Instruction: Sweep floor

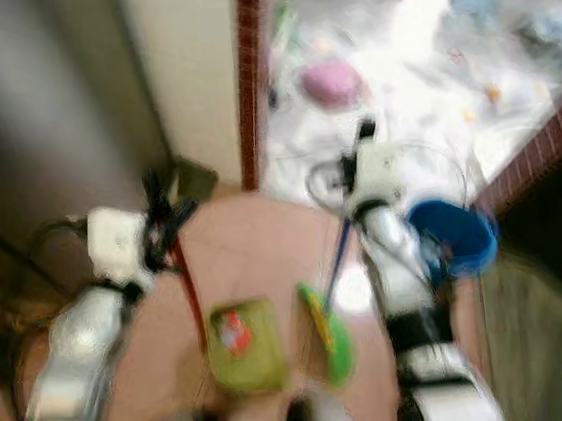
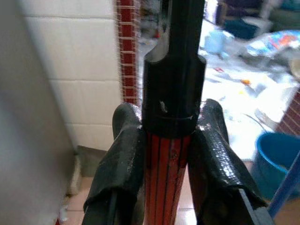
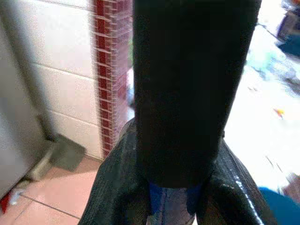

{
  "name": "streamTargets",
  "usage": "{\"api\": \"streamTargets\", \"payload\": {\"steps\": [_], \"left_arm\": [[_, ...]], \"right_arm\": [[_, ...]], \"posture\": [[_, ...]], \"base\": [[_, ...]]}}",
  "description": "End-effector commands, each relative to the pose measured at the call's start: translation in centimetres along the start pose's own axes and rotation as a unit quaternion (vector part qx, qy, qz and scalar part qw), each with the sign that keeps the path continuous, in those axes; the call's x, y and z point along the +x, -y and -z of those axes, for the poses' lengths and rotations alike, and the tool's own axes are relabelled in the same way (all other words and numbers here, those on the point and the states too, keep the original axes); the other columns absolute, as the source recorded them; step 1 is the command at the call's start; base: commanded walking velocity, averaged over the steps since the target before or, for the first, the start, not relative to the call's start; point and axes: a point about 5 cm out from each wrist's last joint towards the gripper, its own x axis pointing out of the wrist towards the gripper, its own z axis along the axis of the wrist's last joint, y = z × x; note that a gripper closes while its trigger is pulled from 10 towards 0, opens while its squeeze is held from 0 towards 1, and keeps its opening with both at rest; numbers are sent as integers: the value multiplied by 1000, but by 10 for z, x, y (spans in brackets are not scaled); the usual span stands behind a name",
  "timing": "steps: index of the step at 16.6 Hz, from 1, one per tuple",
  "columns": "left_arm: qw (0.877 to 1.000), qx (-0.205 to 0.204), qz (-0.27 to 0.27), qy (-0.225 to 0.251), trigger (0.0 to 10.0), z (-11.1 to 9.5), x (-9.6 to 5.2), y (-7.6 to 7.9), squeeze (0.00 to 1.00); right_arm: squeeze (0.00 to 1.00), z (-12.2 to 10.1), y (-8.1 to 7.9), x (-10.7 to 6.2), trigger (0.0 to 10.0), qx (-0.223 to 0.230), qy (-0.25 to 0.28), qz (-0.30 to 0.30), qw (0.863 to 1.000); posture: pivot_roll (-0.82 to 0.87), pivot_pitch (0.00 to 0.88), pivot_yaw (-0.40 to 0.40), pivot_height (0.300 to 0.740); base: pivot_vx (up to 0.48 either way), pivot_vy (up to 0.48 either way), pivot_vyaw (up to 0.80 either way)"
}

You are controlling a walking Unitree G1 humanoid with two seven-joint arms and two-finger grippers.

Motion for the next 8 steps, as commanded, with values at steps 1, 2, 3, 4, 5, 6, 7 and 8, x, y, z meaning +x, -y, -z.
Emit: {"api": "streamTargets", "payload": {"steps": [1, 2, 3, 4, 5, 6, 7, 8], "left_arm": [[1000, 2, 3, 27, 10000, -11, 2, 0, 0], [1000, 2, 3, 28, 10000, -12, 2, 0, 0], [1000, 2, 3, 28, 10000, -11, 2, -1, 0], [1000, 2, 3, 27, 10000, -10, 2, -1, 0], [1000, -2, 2, 25, 10000, -9, 3, 0, 0], [1000, -2, 3, 26, 10000, -9, 3, 1, 0], [1000, -2, 3, 27, 10000, -10, 3, 1, 0], [1000, -3, 2, 26, 10000, -9, 3, 2, 0]], "right_arm": [[0, -5, -1, 1, 10000, -4, 3, 3, 1000], [0, -4, -1, 1, 10000, -4, 2, 3, 1000], [0, -3, -2, 0, 10000, -4, 0, 4, 1000], [0, -2, -2, 0, 10000, -4, -2, 3, 1000], [0, -1, -2, -1, 10000, -3, -5, 5, 1000], [0, -1, -3, -1, 10000, -2, -6, 5, 1000], [0, -1, -3, -1, 10000, -1, -6, 6, 1000], [0, 1, -2, -3, 10000, -1, -9, 8, 1000]], "posture": [[-3, 138, -74, 740], [-3, 138, -74, 740], [-3, 135, -73, 740], [-3, 134, -73, 740], [-6, 135, -72, 740], [-6, 135, -72, 740], [-6, 138, -71, 740], [-6, 138, -71, 740]], "base": [[0, 480, -800], [0, 480, -800], [0, 480, -800], [0, 480, -800], [0, 480, -800], [0, 480, -800], [0, 480, -800], [0, 480, -800]]}}
